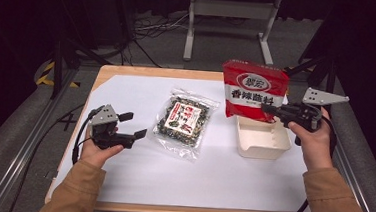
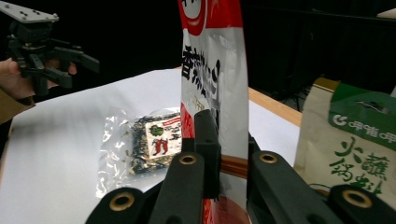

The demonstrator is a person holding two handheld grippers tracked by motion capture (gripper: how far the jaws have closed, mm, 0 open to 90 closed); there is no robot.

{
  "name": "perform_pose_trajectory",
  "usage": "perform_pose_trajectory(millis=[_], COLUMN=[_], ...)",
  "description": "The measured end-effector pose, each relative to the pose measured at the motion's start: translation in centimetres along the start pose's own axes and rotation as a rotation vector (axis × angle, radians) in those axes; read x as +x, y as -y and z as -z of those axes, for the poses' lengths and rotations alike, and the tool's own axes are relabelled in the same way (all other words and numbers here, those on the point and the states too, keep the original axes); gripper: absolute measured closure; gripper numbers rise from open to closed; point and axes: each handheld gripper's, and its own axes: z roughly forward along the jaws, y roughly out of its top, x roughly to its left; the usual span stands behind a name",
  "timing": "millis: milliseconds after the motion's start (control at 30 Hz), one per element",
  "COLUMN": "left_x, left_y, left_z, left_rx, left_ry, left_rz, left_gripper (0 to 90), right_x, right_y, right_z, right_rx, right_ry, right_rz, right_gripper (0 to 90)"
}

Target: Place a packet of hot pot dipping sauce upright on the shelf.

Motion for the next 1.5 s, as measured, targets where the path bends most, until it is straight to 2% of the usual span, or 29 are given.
perform_pose_trajectory(millis=[200, 267, 333, 667, 800, 933, 1167, 1500], left_x=[0.1, 0.3, 0.2, 0.2, 0.1, 0.1, 0.2, 0.2], left_y=[0.3, 0.3, 0.3, 0.7, 1.0, 1.2, 1.3, 1.3], left_z=[-0.1, -0.1, -0.1, 0.2, 0.4, 0.7, 0.6, 0.6], left_rx=[-0.002, 0.001, -0.003, 0.004, 0.021, 0.024, 0.021, 0.027], left_ry=[-0.005, -0.004, -0.005, -0.013, -0.009, -0.018, -0.019, -0.021], left_rz=[0.014, 0.006, 0.018, 0.02, 0.032, 0.027, 0.038, 0.027], left_gripper=[21.4, 21.2, 20.9, 20.7, 20.5, 20.5, 20.5, 20.6], right_x=[-1.3, -1.7, -2.1, -4.2, -5.1, -5.9, -6.7, -7.1], right_y=[0.4, 0.6, 0.7, 1.8, 2.2, 2.5, 3.2, 3.8], right_z=[0.0, 0.0, 0.0, 0.3, 0.2, 0.1, -0.3, -0.9], right_rx=[-0.001, 0.0, -0.005, -0.018, -0.012, -0.001, 0.023, 0.043], right_ry=[0.03, 0.039, 0.043, 0.085, 0.099, 0.109, 0.125, 0.129], right_rz=[-0.013, -0.016, -0.024, -0.06, -0.073, -0.083, -0.099, -0.109], right_gripper=[85.8, 85.8, 85.8, 85.8, 85.9, 85.9, 86.1, 86.1])
